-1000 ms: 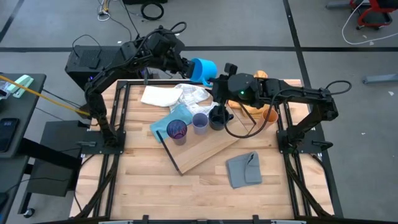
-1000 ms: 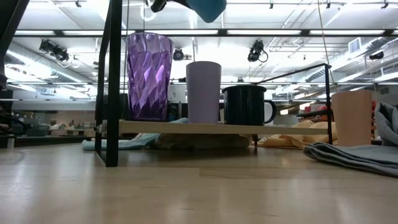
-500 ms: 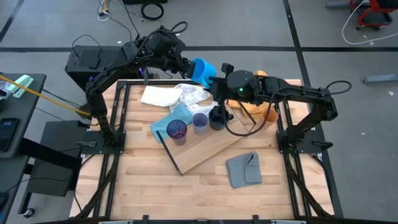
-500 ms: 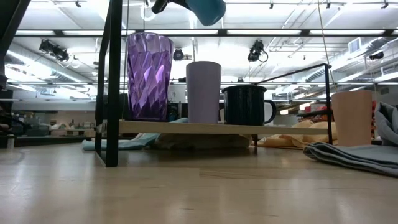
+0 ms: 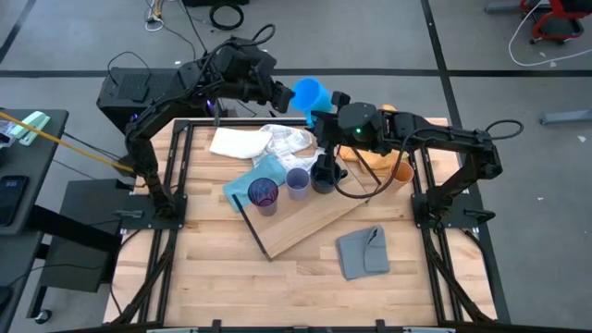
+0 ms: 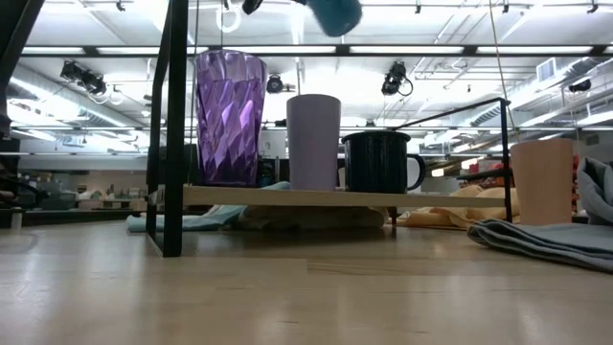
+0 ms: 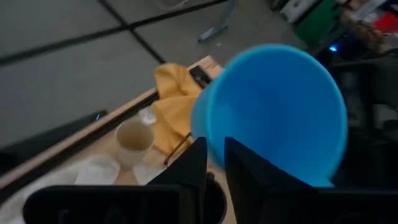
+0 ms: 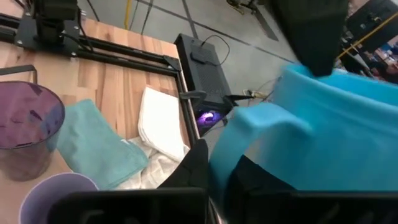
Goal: Stack small to large cups/mugs on shelf
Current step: Put the blue mug on the shelf
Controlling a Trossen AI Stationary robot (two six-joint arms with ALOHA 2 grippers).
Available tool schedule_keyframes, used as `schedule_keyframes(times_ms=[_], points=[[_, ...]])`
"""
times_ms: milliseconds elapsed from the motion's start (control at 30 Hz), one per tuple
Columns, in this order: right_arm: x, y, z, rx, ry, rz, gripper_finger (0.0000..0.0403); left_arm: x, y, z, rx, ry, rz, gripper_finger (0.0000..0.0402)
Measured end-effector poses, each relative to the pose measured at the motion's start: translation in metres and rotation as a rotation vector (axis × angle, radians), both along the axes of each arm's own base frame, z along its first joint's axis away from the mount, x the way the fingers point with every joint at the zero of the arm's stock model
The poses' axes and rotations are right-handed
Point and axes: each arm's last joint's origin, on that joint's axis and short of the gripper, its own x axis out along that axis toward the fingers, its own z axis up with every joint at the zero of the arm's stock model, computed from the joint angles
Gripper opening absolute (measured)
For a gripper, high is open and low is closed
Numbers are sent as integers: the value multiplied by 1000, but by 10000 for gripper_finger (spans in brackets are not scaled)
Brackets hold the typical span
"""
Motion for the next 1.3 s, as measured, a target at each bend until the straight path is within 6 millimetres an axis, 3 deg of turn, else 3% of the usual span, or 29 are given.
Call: schedule_keyframes(times_ms=[267, 567, 800, 967, 1300], points=[[-1, -1, 1, -20, -8, -38, 7, -14, -3, 27, 152, -132, -21, 56], [-1, 9, 3, 14, -34, -27, 7, -38, 2, 37, 242, -98, 30, 30], [-9, 49, 10, 113, -115, 40, 7, -69, 11, 45, 279, -52, 111, 15], [-18, 90, 8, 203, -144, 60, 7, -89, 9, 52, 318, -37, 130, 16], [-65, 148, -21, 307, -125, -214, 7, -107, 1, 61, 380, -35, 134, 29]])
